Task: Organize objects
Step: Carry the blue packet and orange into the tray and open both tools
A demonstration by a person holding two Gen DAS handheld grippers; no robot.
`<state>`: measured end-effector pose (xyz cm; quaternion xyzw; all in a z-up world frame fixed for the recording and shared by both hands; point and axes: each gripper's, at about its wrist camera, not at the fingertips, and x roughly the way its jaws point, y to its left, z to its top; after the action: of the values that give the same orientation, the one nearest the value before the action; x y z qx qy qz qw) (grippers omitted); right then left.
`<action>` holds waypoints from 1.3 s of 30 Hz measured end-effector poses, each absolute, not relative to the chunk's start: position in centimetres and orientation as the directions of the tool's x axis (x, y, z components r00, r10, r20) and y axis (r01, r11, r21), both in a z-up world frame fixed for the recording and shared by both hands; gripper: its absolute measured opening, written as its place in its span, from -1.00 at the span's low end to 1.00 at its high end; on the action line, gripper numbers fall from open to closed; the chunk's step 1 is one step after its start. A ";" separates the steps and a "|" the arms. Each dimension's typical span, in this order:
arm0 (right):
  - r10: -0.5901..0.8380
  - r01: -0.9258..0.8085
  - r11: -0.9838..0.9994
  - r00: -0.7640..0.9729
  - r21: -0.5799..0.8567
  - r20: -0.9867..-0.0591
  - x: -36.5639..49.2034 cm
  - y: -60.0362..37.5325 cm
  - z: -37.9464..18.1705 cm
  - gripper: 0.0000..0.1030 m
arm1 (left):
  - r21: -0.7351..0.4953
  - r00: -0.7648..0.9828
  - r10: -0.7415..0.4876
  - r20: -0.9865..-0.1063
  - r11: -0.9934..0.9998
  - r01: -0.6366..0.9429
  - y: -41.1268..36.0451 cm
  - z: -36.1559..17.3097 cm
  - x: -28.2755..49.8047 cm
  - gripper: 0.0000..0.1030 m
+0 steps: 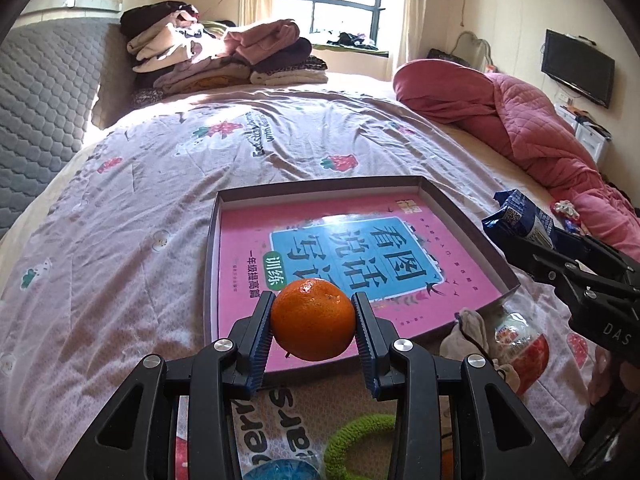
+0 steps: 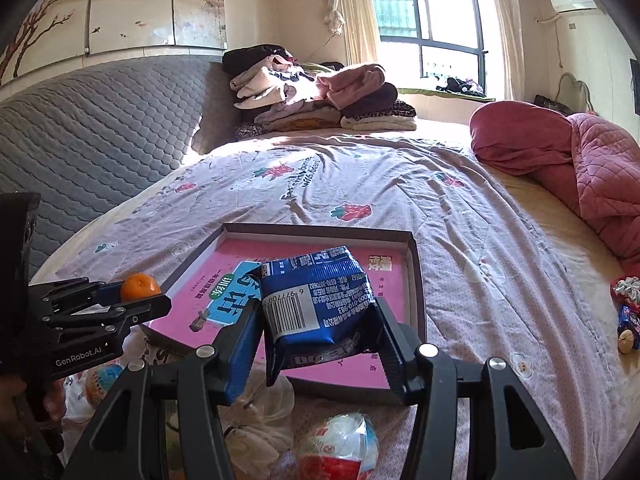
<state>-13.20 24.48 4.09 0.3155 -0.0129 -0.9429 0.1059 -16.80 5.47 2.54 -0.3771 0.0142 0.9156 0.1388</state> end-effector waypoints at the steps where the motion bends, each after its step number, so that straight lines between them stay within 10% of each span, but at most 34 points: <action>1: -0.208 0.188 -0.977 -0.772 0.097 -0.600 -13.6 24.5 3.9 0.06 | -0.085 -0.673 0.247 -0.698 -0.961 -0.264 5.3 2.3 -17.2 -0.24; 39: -0.113 0.125 -0.991 -0.527 0.054 -0.842 -20.2 23.9 -2.5 0.06 | -0.119 -0.513 0.236 -0.825 -0.961 -0.249 5.7 -3.0 -20.7 -0.23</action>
<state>-20.16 23.95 -2.46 0.4815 0.0065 -0.8738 0.0680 -20.70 5.73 -2.97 -0.4733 0.0072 0.8698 0.1394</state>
